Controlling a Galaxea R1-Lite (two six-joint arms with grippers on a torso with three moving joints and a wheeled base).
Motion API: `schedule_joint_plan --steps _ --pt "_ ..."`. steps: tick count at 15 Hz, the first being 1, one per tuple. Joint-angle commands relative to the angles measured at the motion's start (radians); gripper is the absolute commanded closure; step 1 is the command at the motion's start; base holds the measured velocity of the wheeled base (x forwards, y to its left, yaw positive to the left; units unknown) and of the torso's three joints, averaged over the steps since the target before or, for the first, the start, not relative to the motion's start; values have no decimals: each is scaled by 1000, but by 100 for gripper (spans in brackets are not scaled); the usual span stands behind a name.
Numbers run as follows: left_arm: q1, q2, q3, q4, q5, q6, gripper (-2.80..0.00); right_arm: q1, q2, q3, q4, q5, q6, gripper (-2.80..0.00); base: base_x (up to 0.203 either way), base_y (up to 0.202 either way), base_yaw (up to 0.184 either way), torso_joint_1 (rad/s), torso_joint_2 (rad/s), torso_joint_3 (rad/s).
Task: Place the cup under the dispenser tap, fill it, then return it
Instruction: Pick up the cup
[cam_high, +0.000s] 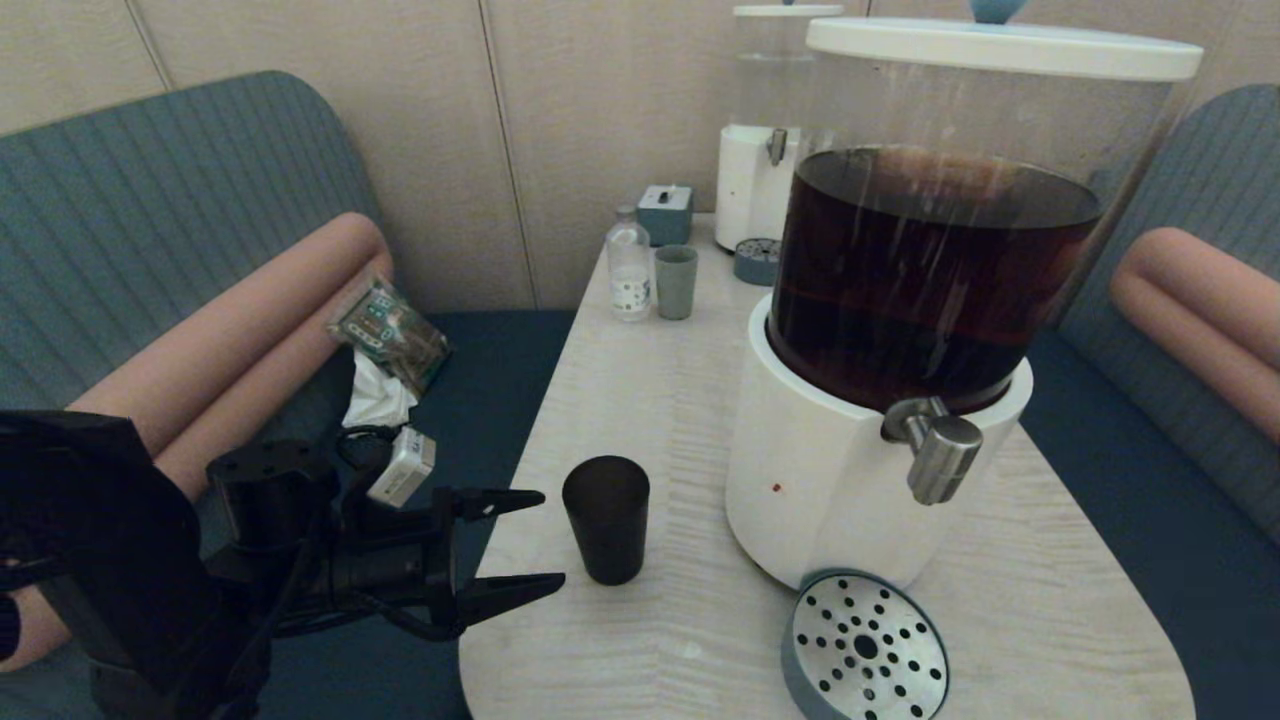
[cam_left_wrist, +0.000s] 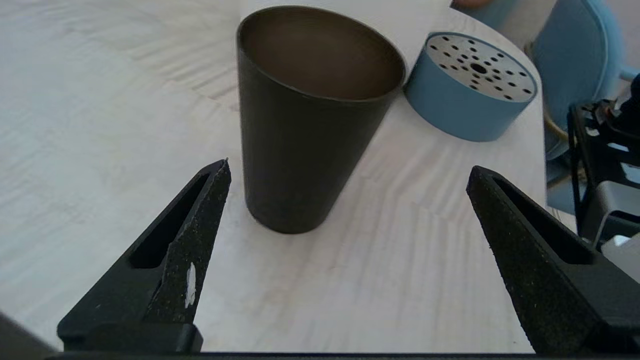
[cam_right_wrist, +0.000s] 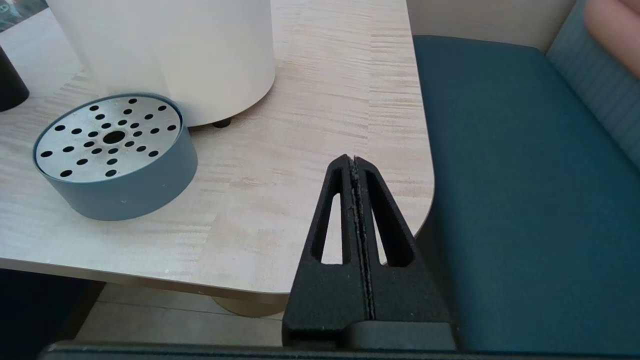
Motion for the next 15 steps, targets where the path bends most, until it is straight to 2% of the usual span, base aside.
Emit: schedule_joint_plan --steps 1,6,12,15 --pt "-8 34 -30 -7 -5 1 -280 1 -5 6 -1 0 0 0 0 0 0 0 0 0" --pt "-15 99 -133 -2 -4 0 -280 1 -5 6 -1 0 0 0 0 0 0 0 0 0" --pt "-88 144 -162 -4 -3 -10 -280 1 -7 6 -1 0 0 0 0 0 0 0 0 0" --pt "-106 177 -218 -2 12 -12 -280 1 -7 6 -1 0 0 0 0 0 0 0 0 0"
